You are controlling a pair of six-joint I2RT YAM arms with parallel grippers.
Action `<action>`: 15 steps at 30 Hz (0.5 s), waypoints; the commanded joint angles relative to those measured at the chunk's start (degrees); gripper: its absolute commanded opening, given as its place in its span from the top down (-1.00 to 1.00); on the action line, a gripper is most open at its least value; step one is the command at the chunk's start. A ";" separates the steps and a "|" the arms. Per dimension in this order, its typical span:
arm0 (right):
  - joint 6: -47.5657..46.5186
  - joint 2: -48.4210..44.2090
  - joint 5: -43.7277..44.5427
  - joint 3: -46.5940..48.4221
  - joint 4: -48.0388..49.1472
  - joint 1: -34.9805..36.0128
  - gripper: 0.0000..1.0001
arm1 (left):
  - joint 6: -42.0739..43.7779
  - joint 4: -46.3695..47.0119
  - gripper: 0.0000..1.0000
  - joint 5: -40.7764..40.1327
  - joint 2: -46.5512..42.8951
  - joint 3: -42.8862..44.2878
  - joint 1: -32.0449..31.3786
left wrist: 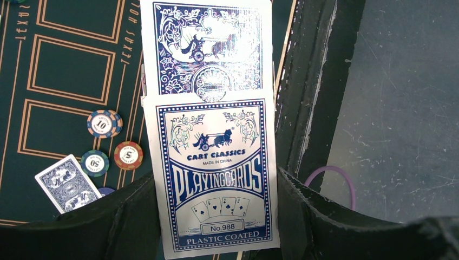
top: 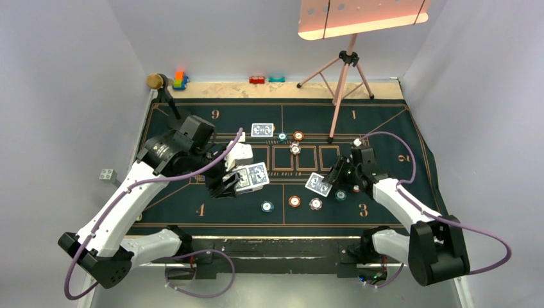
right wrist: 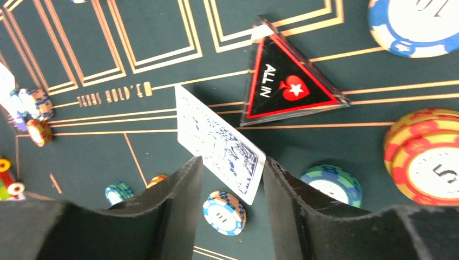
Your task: Distribute texas hold em gaming equipment
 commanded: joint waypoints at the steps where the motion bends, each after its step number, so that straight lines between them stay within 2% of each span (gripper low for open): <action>1: -2.16 0.05 5.44 4.09 -5.53 -0.36 -0.03 | -0.84 0.48 1.00 1.62 -1.00 2.39 0.31; 5: -3.00 -3.27 9.97 6.87 -11.35 -0.34 -0.14 | -0.83 0.52 1.00 1.94 -1.09 2.35 0.28; 8: -3.34 -8.49 9.88 10.04 -14.20 -0.27 -0.19 | -0.93 0.73 1.00 2.02 -1.01 2.21 0.24; 9: -3.36 -9.76 8.60 11.28 -14.51 -0.16 -0.21 | -0.93 0.69 1.00 2.05 -1.01 2.21 0.26; 12: -2.31 -12.08 0.88 14.37 -12.47 1.33 -0.45 | -0.93 0.90 1.00 2.19 -0.87 2.21 0.24; 15: 0.40 -11.18 -8.41 17.81 -7.81 5.91 -0.65 | -1.09 1.06 1.00 2.27 -0.93 2.13 0.25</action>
